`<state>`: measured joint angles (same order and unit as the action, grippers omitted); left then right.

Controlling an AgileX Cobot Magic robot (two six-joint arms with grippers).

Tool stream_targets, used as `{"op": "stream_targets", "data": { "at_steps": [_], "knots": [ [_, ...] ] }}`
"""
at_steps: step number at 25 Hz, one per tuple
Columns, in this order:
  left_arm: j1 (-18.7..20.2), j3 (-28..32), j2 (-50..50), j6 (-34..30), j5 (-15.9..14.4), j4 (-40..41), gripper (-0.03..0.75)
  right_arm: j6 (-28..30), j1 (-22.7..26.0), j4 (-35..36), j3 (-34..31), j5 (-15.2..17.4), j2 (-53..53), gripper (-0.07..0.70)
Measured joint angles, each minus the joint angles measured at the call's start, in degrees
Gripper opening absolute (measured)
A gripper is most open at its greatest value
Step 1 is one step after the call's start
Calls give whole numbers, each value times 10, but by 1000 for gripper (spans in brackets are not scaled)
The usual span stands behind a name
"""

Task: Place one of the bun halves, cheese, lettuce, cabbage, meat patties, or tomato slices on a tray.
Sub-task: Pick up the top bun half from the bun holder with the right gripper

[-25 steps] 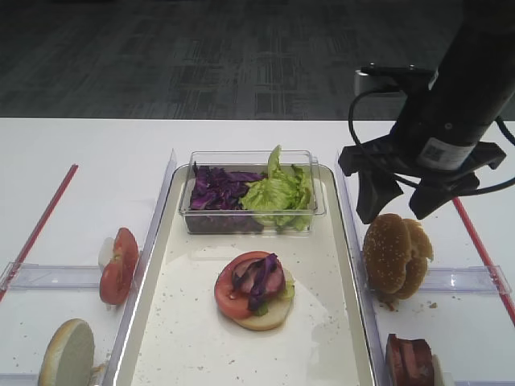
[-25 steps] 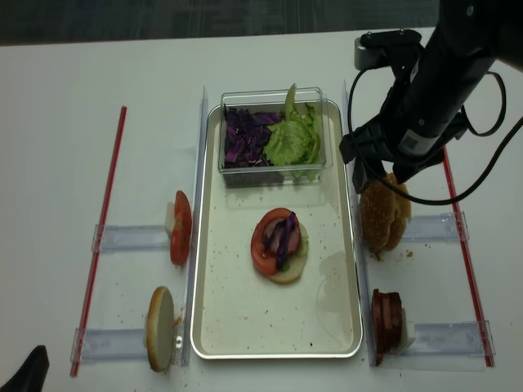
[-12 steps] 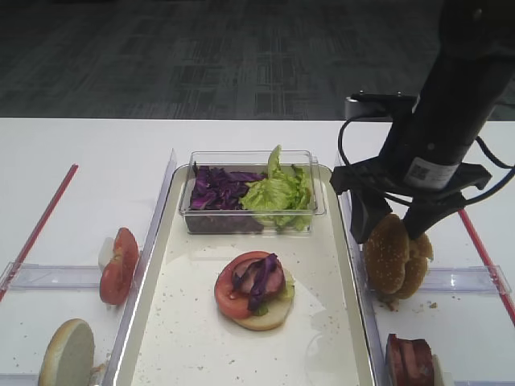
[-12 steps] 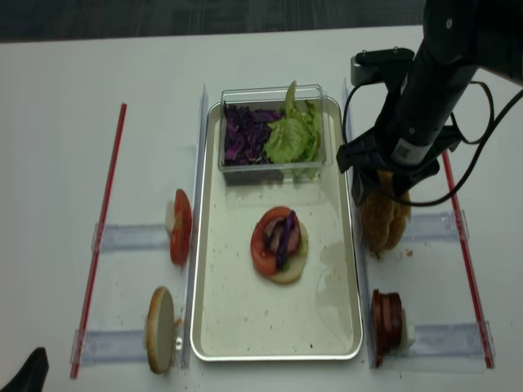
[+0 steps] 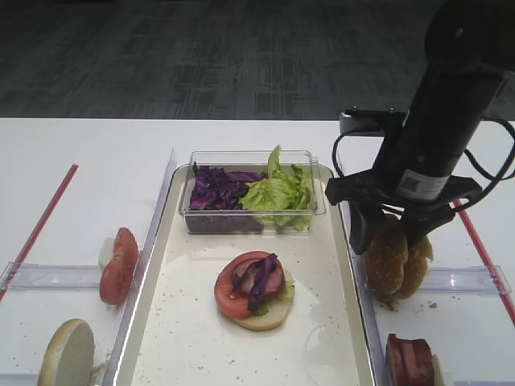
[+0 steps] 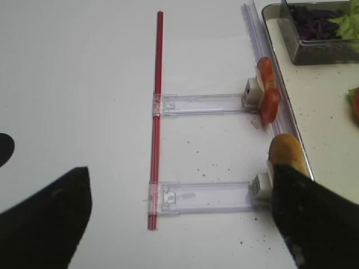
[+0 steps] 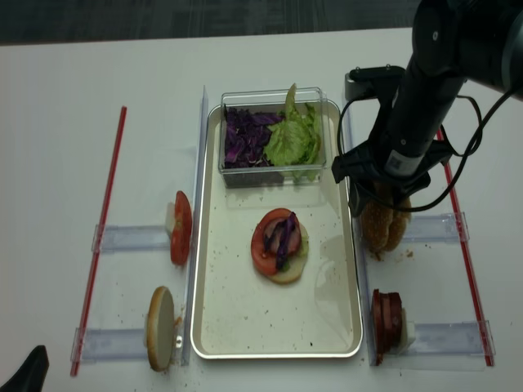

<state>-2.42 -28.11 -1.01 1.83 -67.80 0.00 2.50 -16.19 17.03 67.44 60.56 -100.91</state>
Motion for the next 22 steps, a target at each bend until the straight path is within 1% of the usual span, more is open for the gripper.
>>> {"op": "stream_targets", "data": {
  "at_steps": [3, 9, 12, 15, 22],
  "knots": [
    [0, 0, 0, 0, 0, 0, 598, 0, 0, 1, 0, -1, -1, 428],
    [0, 0, 0, 0, 0, 0, 598, 0, 0, -2, 0, -1, -1, 283],
    [0, 0, 0, 0, 0, 0, 598, 0, 0, -4, 0, -1, -1, 239],
    [0, 0, 0, 0, 0, 0, 598, -2, 0, -8, 0, -1, -1, 222],
    [0, 0, 0, 0, 0, 0, 598, -5, 0, -12, 0, 0, -1, 218]
  ]
}}
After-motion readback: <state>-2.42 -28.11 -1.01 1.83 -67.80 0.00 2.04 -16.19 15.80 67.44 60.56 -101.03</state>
